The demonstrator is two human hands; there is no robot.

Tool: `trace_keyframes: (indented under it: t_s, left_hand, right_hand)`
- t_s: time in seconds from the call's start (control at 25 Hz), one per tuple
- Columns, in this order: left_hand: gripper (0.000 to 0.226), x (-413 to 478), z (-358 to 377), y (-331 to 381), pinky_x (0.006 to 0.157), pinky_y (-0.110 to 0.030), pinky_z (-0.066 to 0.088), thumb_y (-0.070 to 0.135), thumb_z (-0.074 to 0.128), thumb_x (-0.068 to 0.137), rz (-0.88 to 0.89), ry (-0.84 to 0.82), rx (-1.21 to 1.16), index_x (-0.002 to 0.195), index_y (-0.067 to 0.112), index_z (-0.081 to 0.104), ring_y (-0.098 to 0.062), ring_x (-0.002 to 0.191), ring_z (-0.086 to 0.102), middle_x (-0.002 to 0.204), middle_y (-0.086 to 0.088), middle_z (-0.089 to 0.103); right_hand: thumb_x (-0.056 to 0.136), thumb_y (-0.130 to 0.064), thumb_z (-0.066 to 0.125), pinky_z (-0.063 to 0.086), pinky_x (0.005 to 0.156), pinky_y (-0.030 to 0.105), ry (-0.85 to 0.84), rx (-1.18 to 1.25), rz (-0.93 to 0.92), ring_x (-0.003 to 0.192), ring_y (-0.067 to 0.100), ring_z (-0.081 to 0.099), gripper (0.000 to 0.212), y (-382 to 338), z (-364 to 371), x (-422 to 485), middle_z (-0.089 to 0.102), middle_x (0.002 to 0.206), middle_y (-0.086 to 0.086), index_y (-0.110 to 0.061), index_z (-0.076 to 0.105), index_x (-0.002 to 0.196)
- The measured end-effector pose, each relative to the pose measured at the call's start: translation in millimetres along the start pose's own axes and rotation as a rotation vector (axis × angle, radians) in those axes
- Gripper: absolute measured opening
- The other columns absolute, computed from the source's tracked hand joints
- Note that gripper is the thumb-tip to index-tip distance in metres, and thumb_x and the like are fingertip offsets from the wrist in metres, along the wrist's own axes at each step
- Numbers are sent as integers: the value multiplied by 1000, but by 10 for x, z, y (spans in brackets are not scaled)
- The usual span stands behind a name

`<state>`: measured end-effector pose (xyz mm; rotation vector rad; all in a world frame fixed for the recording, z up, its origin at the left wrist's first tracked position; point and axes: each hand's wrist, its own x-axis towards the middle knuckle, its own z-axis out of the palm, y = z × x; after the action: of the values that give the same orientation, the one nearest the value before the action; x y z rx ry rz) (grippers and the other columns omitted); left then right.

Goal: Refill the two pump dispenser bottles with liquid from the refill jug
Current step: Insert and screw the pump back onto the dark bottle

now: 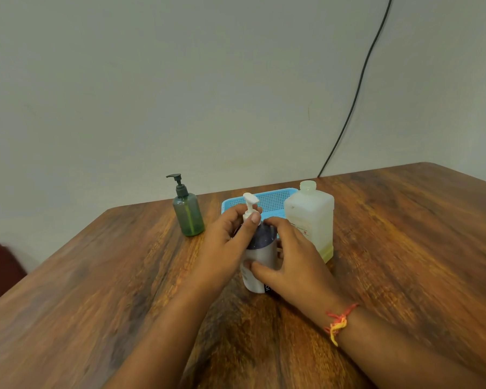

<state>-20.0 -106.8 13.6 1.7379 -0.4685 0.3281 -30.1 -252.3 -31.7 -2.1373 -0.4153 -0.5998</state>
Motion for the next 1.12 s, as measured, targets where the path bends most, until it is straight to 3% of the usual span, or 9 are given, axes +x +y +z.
trace_keyframes:
  t_s: [0.2,0.36,0.48,0.6,0.72,0.84,0.92,1.0,1.12]
  left_hand:
    - [36,20,-51,-109,93,-30,57,22,65,97,36,54,18,133,21,62,-15,121,63,124,2,65]
    - [40,-7,-59,-54,92,-25,57,4,47,104,-23,37,-84,140,20,56,-11,115,69,122,2,74]
    - [37,16,12,-55,92,-26,57,18,52,104,-57,20,-74,141,19,55,-10,116,68,124,3,72]
    - [58,40,31,-125,92,-32,58,28,73,91,-59,82,-73,141,32,45,-15,117,68,130,-6,65]
    - [52,33,10,-143,91,-34,59,7,68,93,-68,128,-195,138,25,47,-20,113,70,121,-14,69]
    - [33,13,18,-83,83,-25,60,1,55,100,-53,113,-159,130,13,56,-12,102,74,105,1,79]
    - [28,10,55,-69,83,-24,60,10,61,98,-50,112,-166,126,10,59,-12,103,74,108,0,79]
    - [47,9,91,-89,88,-31,61,25,74,83,-51,127,-154,125,11,58,-16,108,73,115,-5,76]
    - [53,18,77,-124,85,-36,62,36,81,70,-71,205,-106,112,11,62,-19,104,74,109,-6,76]
  right_hand:
    - [81,-49,76,52,92,20,8,23,-13,116,1,48,67,-15,-19,-6,48,130,-18,-39,38,136]
    - [81,-49,76,46,89,12,-11,20,-7,115,-1,45,70,-19,-22,-20,44,128,-22,-40,35,138]
    - [82,-50,75,42,85,9,-32,17,4,116,-2,44,69,-16,-20,-20,42,127,-24,-42,33,137]
    - [81,-49,75,50,88,15,-20,24,-5,118,-1,48,67,-10,-15,-8,45,127,-24,-42,36,135]
    - [82,-49,76,48,90,12,-24,13,1,117,-4,42,68,-15,-15,-10,44,130,-23,-42,35,135]
    - [81,-50,76,43,87,9,-17,12,3,115,-3,42,69,-3,-22,-6,44,129,-22,-42,35,136]
    - [81,-50,76,42,84,8,-26,5,2,116,-3,43,69,3,-26,1,47,134,-19,-42,36,137]
    - [82,-48,75,41,82,6,-32,6,0,116,-5,41,68,4,-30,6,47,138,-17,-42,37,137]
    - [81,-48,76,46,91,12,-15,32,-10,117,-6,41,66,10,-21,7,48,137,-18,-43,38,135]
